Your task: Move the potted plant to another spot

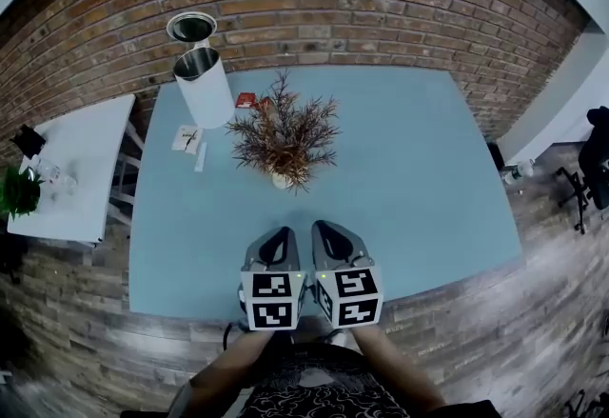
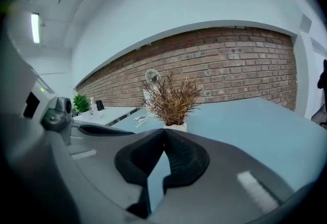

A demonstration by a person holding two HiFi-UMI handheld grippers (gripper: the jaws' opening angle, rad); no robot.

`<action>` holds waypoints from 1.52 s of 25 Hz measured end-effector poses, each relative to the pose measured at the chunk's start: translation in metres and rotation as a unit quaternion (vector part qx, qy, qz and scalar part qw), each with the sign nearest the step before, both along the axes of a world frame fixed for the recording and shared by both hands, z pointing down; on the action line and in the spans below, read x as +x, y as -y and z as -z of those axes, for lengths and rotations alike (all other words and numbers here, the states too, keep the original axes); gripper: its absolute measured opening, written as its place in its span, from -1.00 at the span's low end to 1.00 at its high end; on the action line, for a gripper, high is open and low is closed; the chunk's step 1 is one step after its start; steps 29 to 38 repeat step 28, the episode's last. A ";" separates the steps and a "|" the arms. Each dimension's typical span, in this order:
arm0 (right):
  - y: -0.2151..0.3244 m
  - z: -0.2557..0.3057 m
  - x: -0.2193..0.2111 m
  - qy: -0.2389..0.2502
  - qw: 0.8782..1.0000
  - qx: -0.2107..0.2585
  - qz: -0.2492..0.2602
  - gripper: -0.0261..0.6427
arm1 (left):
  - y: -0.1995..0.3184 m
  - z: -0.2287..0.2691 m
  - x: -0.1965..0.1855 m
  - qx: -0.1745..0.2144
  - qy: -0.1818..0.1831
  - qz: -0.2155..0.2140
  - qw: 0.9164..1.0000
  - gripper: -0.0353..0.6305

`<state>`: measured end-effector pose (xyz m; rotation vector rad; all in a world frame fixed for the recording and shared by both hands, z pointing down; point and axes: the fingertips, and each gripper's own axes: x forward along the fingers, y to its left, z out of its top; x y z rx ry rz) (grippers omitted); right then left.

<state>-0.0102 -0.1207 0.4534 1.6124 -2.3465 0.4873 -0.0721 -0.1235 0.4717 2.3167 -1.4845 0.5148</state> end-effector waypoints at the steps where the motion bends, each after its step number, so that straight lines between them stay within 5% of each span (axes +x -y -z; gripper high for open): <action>1: -0.001 0.001 0.002 0.002 1.000 0.002 0.001 -0.90 | -0.001 0.001 0.002 0.003 0.002 0.001 1.000 -0.91; 38: -0.015 0.000 0.006 0.017 0.999 -0.001 0.046 -0.90 | -0.017 0.008 0.006 0.014 0.017 0.040 0.999 -0.91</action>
